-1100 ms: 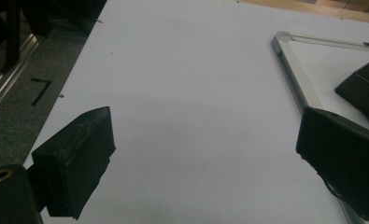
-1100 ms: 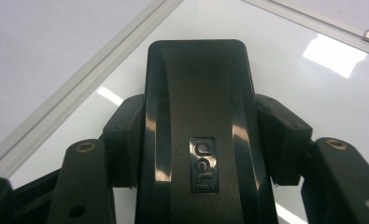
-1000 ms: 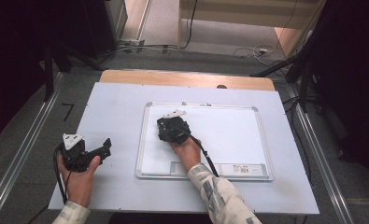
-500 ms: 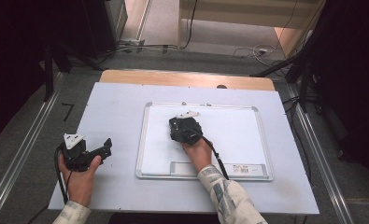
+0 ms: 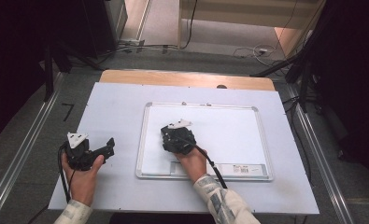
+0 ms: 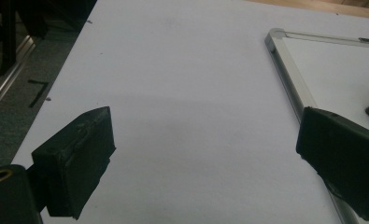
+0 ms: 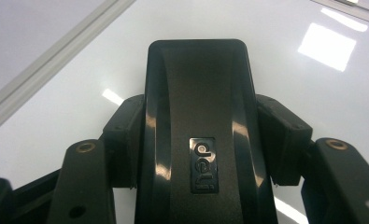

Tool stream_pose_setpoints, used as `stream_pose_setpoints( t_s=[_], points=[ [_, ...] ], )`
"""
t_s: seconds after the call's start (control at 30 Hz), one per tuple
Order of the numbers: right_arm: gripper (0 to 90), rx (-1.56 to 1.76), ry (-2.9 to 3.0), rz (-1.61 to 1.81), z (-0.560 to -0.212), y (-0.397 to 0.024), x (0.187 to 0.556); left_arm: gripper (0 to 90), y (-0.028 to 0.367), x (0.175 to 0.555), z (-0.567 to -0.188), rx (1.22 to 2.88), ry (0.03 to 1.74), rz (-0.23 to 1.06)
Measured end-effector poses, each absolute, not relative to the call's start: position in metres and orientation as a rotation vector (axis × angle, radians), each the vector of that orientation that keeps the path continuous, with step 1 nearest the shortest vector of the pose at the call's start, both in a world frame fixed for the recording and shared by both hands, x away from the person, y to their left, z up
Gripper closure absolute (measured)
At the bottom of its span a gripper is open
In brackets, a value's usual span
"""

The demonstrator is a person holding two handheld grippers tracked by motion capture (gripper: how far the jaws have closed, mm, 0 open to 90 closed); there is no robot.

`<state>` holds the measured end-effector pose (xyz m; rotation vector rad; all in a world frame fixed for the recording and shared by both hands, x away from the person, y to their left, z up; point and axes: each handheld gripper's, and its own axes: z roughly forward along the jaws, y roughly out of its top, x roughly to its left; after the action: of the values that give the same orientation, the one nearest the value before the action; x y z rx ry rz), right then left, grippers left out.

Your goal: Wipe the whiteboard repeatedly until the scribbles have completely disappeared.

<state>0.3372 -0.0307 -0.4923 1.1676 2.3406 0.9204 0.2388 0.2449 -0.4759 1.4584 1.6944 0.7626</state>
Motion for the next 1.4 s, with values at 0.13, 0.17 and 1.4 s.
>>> stream_pose_setpoints(
  t_s=[0.13,0.17,1.4],
  points=[
    [37.6,1.144,2.358,0.93,-0.493,-0.021,0.334,4.8,0.245,0.239,-0.476,1.46,1.693,0.763],
    [37.6,1.13,2.362,0.929,-0.493,-0.018,0.333,4.8,0.245,0.239,-0.476,1.459,1.693,0.763],
    [37.6,1.157,2.344,0.908,-0.492,-0.039,0.35,4.8,0.245,0.239,-0.476,1.458,1.694,0.761]
  ],
)
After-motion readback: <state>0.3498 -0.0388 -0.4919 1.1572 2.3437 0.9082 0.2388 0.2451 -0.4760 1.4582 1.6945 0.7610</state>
